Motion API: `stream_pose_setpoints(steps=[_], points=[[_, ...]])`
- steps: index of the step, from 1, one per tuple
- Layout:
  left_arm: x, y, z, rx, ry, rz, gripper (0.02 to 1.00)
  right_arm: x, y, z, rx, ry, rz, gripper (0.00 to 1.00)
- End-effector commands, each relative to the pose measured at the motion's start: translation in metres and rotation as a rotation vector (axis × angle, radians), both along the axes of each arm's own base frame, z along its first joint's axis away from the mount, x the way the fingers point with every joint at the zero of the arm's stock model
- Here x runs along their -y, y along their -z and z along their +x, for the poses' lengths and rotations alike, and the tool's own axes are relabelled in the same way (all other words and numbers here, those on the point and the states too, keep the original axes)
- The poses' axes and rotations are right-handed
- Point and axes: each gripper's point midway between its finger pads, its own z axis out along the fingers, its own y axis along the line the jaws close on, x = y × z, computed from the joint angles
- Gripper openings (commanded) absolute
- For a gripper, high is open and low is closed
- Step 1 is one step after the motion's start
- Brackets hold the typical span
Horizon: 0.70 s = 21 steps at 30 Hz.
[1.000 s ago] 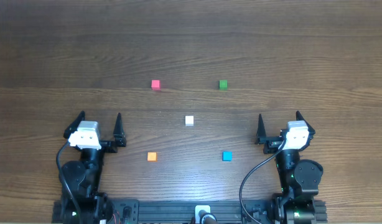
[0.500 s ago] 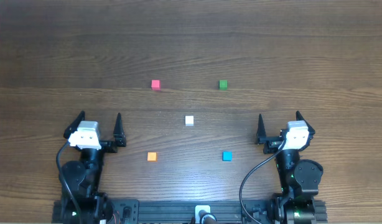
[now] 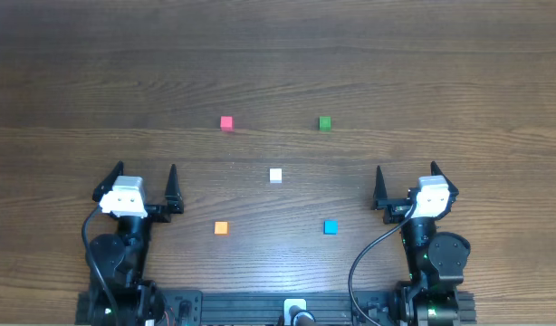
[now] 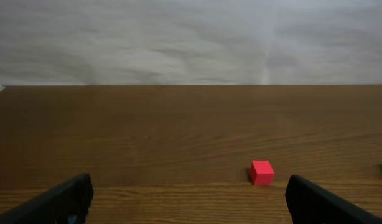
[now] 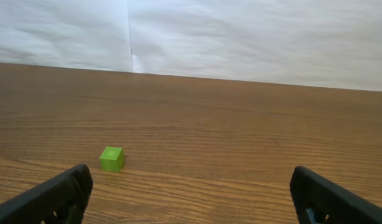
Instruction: Stack Cubes
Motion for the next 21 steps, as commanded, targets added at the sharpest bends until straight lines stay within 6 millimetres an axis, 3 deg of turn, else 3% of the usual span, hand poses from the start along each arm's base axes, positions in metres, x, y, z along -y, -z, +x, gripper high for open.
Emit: stream_pose_setpoints(steps=[1,14,21], points=[[0.0,0.001,0.0,0.002,0.003,0.01,1.0,-0.003,0.002,0.0,0.0,-0.014,0.01,0.991],[0.0,0.005,0.0,-0.016,0.002,0.001,1.0,-0.003,0.002,0.0,0.0,-0.014,0.01,0.991],[0.006,-0.007,0.014,-0.121,0.011,-0.168,0.961,-0.003,0.002,0.0,-0.001,-0.014,0.01,0.991]])
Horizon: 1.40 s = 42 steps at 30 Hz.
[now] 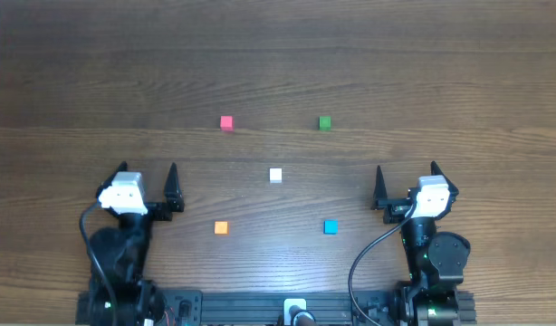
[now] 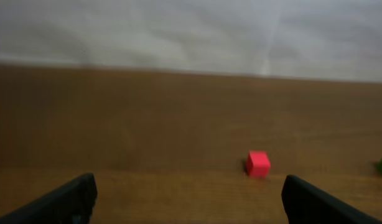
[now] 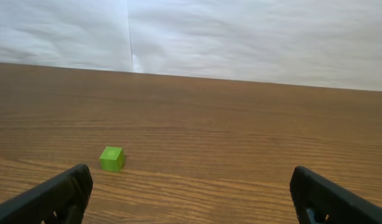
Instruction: Stack Cubes
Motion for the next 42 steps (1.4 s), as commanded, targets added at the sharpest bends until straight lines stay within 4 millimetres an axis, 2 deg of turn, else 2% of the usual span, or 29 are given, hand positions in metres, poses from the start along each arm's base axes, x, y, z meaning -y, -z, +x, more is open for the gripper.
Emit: stream_pose_setpoints(steps=[1,6,13,20,24,29,33,35,38,42], points=[[0.009,-0.022,0.013,-0.086,0.031,-0.121,0.965,-0.003,0.002,0.0,0.0,-0.014,0.01,0.993],[0.029,-0.045,0.041,-0.185,0.124,-0.145,0.996,-0.003,0.002,0.0,0.0,-0.014,0.01,0.993],[0.056,-0.059,0.109,-0.423,0.166,-0.178,0.998,-0.003,0.002,0.0,-0.001,-0.014,0.01,0.993],[0.094,-0.041,0.177,-0.726,0.197,-0.167,0.993,-0.003,0.002,0.0,-0.001,-0.014,0.01,0.993],[0.118,-0.018,0.2,-0.879,0.217,-0.14,0.998,-0.003,0.002,0.0,0.0,-0.014,0.01,0.991],[0.138,0.03,0.205,-1.053,0.226,-0.107,0.996,-0.003,0.002,0.0,-0.001,-0.014,0.01,0.993],[0.146,0.073,0.192,-1.178,0.227,-0.08,0.98,-0.003,0.002,0.0,0.0,-0.014,0.01,0.993],[0.148,0.088,0.184,-1.228,0.206,-0.058,0.974,-0.003,0.002,0.0,0.0,-0.014,0.01,0.991],[0.147,0.105,0.173,-1.287,0.168,-0.008,0.947,-0.003,0.002,0.0,0.0,-0.014,0.01,0.993],[0.142,0.112,0.165,-1.322,0.14,0.04,0.923,-0.003,0.002,0.0,-0.001,-0.014,0.01,0.991]])
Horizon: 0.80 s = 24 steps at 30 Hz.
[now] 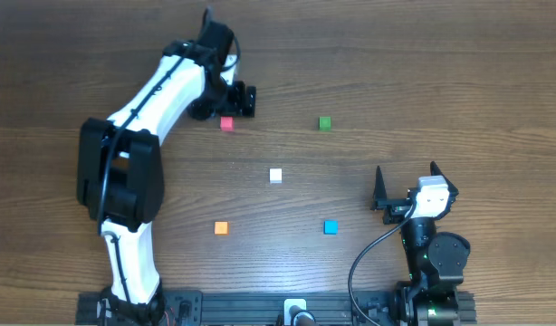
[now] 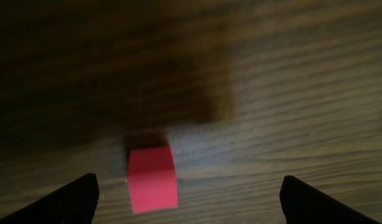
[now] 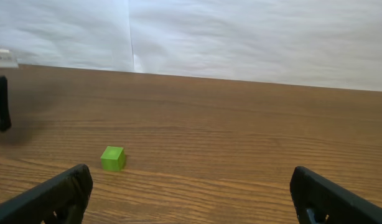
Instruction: Stack Cubes
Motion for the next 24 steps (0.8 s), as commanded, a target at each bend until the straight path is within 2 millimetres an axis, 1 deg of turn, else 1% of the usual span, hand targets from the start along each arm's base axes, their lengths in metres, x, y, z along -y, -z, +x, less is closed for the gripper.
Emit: stream_pose_setpoints(steps=[1,8,15,18,24], points=[[-0.005,0.003,-0.001,-0.004,-0.01,0.063,0.919,-0.002,0.002,0.0,0.0,-0.01,0.01,0.993],[-0.01,0.012,-0.009,-0.033,-0.012,0.089,0.921,-0.002,0.002,0.0,0.0,-0.01,0.01,0.993],[-0.01,0.02,-0.003,-0.024,-0.016,0.096,0.921,-0.002,0.002,0.0,0.0,-0.01,0.01,0.993],[-0.013,0.029,-0.005,-0.042,-0.043,0.115,0.884,-0.002,0.002,0.0,0.0,-0.01,0.01,0.993],[-0.014,0.034,-0.006,-0.054,-0.043,0.119,0.829,-0.002,0.002,0.0,0.0,-0.01,0.01,0.993]])
